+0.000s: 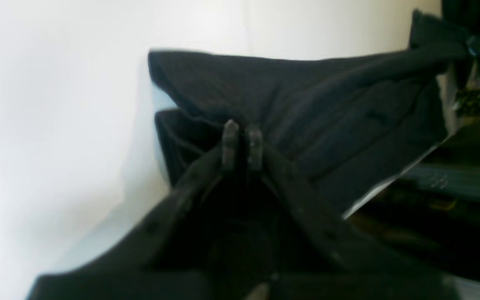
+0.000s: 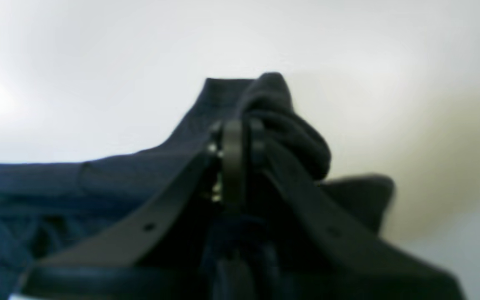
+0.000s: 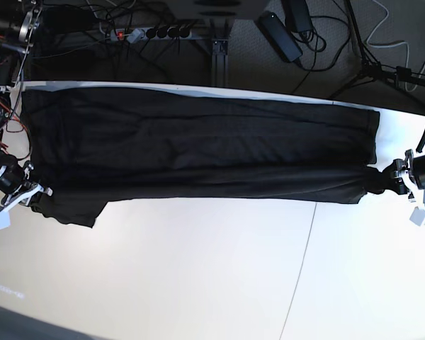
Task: Fold the T-shirt properly
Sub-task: 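Lower the folded hem onto the shirt and hold the corners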
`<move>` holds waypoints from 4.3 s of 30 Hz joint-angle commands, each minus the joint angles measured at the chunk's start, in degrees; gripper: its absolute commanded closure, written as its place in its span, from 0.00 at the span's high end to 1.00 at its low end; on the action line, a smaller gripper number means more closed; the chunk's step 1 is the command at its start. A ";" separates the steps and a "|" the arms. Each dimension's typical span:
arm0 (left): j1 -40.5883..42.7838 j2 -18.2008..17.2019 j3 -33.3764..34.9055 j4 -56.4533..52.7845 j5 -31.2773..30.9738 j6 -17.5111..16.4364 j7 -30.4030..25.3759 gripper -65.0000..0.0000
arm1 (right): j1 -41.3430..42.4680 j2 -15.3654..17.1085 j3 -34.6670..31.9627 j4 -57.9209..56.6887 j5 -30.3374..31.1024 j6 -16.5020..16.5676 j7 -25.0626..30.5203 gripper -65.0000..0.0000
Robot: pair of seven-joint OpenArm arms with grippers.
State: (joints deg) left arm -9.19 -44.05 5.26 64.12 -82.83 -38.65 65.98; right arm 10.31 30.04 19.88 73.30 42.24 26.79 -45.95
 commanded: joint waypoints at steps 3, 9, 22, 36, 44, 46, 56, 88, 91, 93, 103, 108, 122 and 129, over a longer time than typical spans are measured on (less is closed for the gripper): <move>0.81 -1.68 -0.46 3.21 -0.22 -1.35 -0.59 0.00 | -1.46 2.25 0.74 3.69 1.31 3.69 1.36 0.00; 1.75 -1.66 -0.46 3.39 -0.04 -1.35 -0.61 0.00 | -6.64 2.32 2.25 9.73 1.29 3.69 1.27 0.00; 1.75 -1.66 -0.46 3.39 1.29 -1.35 -2.75 0.12 | -17.92 2.16 4.17 19.34 1.33 3.63 1.11 0.00; 1.75 -1.66 -0.46 3.39 1.22 -1.35 -3.17 0.16 | -26.27 1.49 4.87 21.42 2.16 3.65 1.11 0.00; 1.75 -1.36 -0.46 3.39 1.20 -1.35 -3.19 0.20 | -28.26 -1.49 4.85 21.24 0.15 3.65 0.26 0.11; 1.88 -1.36 -0.46 3.39 1.22 -1.35 -3.19 0.21 | -29.42 -1.68 4.85 21.24 0.17 3.65 0.28 0.26; 1.90 -1.38 -0.46 3.39 1.25 -1.35 -3.19 0.41 | -30.62 -1.66 5.22 23.04 0.22 3.45 0.52 0.28; 9.35 4.07 -11.43 -4.09 0.44 -1.35 -5.05 0.59 | -23.06 -1.66 4.57 17.70 -1.75 3.50 8.79 0.00; 9.31 3.85 -11.78 -4.09 -1.07 -1.35 -4.98 0.59 | -23.06 -1.64 4.57 17.70 -1.75 3.50 8.50 0.00; 9.33 3.89 -12.74 -4.09 -1.62 -1.35 -4.96 0.59 | -23.06 -1.66 4.57 17.70 -1.73 3.50 8.04 0.00; 9.35 4.07 -14.25 -4.07 -2.17 -1.35 -0.15 0.59 | -23.06 -1.66 4.57 17.70 -1.73 3.50 7.52 0.00; 9.05 3.98 -13.86 -4.07 -2.17 -1.35 -0.15 0.59 | -23.06 -1.66 4.57 17.70 -1.73 3.50 7.52 0.00; 7.41 4.04 -13.86 -1.18 -2.17 -1.35 1.46 0.59 | -23.21 -1.66 4.57 17.64 -1.73 3.50 6.47 0.00; 7.65 4.22 -13.84 0.46 -2.17 -1.35 2.05 0.59 | -23.21 -1.66 4.57 17.57 -1.75 3.50 6.47 0.00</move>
State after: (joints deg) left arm -0.69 -38.54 -8.19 63.75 -83.59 -38.65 68.95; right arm -13.34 27.29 24.08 90.24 39.62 26.79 -40.56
